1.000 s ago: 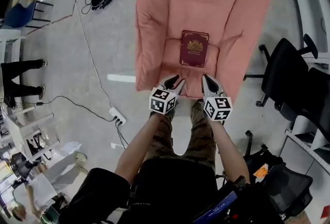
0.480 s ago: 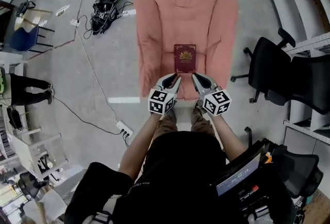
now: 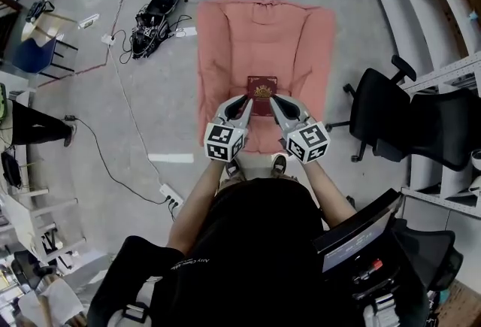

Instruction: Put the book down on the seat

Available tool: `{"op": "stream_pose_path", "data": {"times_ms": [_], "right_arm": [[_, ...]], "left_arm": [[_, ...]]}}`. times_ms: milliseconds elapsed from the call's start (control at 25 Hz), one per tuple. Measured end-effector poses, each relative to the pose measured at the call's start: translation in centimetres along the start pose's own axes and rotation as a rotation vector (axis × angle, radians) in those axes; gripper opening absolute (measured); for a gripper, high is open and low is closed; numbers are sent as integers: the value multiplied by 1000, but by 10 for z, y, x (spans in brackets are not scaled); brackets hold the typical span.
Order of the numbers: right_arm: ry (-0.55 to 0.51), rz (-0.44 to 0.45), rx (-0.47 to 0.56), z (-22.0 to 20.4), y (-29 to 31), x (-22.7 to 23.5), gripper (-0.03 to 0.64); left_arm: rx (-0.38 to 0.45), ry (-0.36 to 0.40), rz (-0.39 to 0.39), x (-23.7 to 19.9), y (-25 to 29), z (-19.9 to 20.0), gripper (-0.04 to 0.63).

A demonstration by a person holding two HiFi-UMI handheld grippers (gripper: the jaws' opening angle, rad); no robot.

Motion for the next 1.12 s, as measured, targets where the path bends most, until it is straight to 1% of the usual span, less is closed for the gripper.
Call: {"op": "stream_pose_path", "data": {"times_ms": [120,240,440,600,720,800,920,1040,1120], "right_arm": [[-122,-1,46,25,7,-8,13],[-206,-9,92,47,12,-12,13],[-270,-41,184,87,14,-14,14],[-317,-78,275,128,13,-13,14],[-361,-102,353,153,10,-17,13],[-389,-108,384,156,7,-21,14],[-388,-120,369,142,2,-16,14],[-364,-157,342,121,0,-6,14],[-344,-157,310,104,1,-4,14]], "left_arm": [[49,58,1,-2,3,24,40],[102,109,2,-1,8,47,34],[185,183,-9,10,15,88,27],[304,244,-10,21,17,133,23],[392,332,-6,31,14,161,14],[425,376,4,34,11,167,11],[447,380,17,36,10,160,8],[434,376,16,36,12,145,-2],[407,363,37,30,9,131,-2]]}}
Point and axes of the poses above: the fingertips, and each gripper's own axes: y forward along the fingers, x to its right, z out of its top, the point moved 4 cm from there along -y, backward along the fingers, and after that the axes turned 7 degrees about x, right-handed, at the moved point
